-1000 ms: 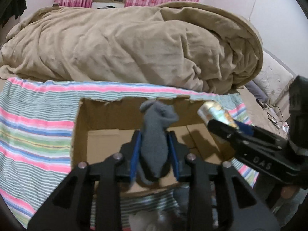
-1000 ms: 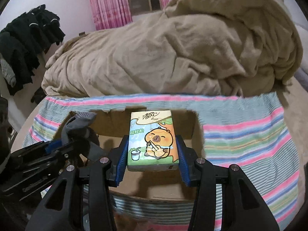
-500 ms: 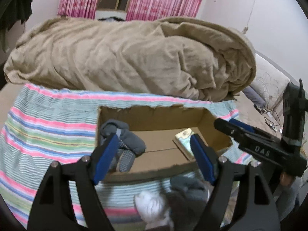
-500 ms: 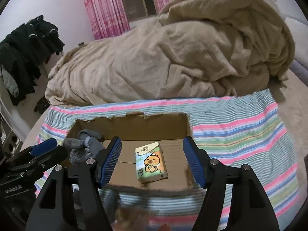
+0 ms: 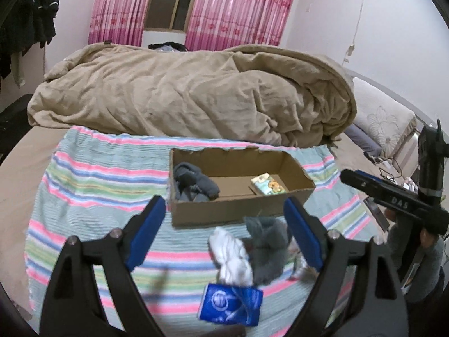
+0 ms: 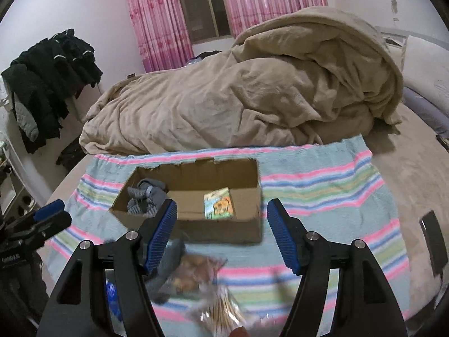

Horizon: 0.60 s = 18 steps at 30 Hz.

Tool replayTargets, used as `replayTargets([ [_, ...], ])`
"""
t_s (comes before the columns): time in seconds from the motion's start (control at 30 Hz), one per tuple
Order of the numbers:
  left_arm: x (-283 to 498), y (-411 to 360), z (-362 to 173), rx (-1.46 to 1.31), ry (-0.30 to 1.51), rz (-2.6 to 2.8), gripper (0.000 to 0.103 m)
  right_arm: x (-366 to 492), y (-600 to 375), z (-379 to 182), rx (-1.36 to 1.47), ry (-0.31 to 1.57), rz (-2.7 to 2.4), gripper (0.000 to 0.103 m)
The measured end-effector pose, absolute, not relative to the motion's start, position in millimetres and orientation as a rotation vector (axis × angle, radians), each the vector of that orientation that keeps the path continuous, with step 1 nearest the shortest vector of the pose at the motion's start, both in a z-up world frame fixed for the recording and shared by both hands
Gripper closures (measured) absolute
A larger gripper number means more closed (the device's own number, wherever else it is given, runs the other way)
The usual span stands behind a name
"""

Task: Organize objects
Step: 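Move both tools back toward the blue pack and cotton swab bag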

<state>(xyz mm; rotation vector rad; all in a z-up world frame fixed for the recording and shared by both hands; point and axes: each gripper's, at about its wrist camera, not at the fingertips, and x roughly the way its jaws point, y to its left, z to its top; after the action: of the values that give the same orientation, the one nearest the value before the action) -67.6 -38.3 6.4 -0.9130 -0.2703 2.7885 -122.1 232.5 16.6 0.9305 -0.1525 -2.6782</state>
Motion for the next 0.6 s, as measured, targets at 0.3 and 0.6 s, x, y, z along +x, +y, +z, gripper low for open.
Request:
replayTargets([
  [0.3, -39, -32, 1, -0.912, -0.232, 2.781, 0.011, -83, 241, 11, 0.948, -0.091, -2.669, 0.033],
  [0.6, -37, -13, -35, -1.032, -0.166, 2.745, 0.011, -73, 239, -23, 1.044, -0.010, -2.633, 0.033],
])
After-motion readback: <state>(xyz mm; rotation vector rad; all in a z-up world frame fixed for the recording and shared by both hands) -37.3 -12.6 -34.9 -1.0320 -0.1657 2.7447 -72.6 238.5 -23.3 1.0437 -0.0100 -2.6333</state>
